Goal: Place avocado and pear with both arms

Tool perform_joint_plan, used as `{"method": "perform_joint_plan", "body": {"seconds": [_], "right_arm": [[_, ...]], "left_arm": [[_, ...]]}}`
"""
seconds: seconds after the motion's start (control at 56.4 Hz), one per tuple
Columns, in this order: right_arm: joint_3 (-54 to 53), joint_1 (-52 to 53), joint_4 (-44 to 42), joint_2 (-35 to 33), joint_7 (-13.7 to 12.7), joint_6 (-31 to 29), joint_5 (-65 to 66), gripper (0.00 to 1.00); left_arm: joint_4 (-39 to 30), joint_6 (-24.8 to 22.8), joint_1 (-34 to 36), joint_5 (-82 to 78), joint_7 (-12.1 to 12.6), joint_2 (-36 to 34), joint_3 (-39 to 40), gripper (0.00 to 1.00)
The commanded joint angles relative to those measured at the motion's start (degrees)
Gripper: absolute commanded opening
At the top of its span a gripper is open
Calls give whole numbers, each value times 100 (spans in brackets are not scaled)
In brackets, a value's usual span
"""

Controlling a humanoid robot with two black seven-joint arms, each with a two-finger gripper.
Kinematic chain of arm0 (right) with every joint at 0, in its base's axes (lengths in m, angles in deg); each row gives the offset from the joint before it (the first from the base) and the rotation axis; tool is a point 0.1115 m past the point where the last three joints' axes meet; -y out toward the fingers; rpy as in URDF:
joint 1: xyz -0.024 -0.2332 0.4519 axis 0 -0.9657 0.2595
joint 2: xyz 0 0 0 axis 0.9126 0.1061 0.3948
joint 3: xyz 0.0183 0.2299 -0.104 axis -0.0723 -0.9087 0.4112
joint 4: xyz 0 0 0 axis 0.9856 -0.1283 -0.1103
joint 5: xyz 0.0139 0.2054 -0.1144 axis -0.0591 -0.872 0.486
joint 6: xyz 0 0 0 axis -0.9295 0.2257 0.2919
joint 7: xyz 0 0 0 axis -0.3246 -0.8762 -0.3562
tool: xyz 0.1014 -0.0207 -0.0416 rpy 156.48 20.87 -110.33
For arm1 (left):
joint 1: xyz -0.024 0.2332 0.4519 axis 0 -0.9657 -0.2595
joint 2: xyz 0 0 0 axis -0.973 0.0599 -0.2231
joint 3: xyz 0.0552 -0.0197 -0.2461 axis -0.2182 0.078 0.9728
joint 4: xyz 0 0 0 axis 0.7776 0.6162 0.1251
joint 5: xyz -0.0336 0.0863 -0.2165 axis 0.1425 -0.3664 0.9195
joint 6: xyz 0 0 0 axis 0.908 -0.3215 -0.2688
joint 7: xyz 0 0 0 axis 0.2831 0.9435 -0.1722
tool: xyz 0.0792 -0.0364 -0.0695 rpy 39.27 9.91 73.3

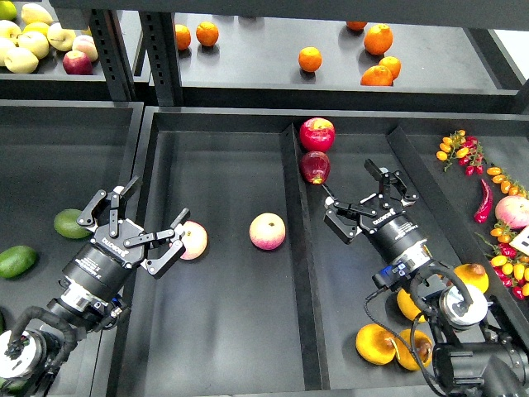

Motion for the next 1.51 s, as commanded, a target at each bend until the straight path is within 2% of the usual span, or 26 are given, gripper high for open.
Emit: {"method": "perform_joint_plan", "body": {"seconds": [0.0,0.142,0.319,0.532,0.674,0.745,0.834,0.887,1.188,1.295,1.366,1.49], "right_arm": [[207,-153,57,0,0,-426,-246,100],[216,-293,136,0,0,-568,-342,100],[252,-627,487,0,155,-524,-369,100],[217,-1242,821,0,199,-567,482,100],[190,-1260,1208,0,216,-603,484,100],[208,-1260,1323,0,348,-691,448,100],[181,-1252,1384,0,708,-743,299,100],[155,-1260,1437,0,831,-743,150,100],[137,-1260,1446,0,875,-682,-641,100],[137,-1252,1384,0,1033,-629,-641,100],[102,-1260,1323,0,1165,-445,-641,100],[-91,-1234,1208,0,1201,-23,-633,100]], "left_arm": [[-51,0,-9,-249,0,0,7,99],[-130,0,-27,-311,-58,0,165,99],[-130,0,-62,-320,-102,0,394,99],[-130,0,-115,-548,-155,0,403,99],[-130,0,-115,-548,-190,0,385,99],[-138,0,-115,-548,-190,0,377,99],[-138,0,-115,-548,-190,0,368,99],[-138,0,-115,-548,-190,0,376,99],[-138,0,-115,-548,-190,0,368,99],[-138,0,-115,-548,-190,0,368,99],[-138,0,-115,-548,-181,0,368,99],[-138,0,-115,-548,-181,0,368,99]]}}
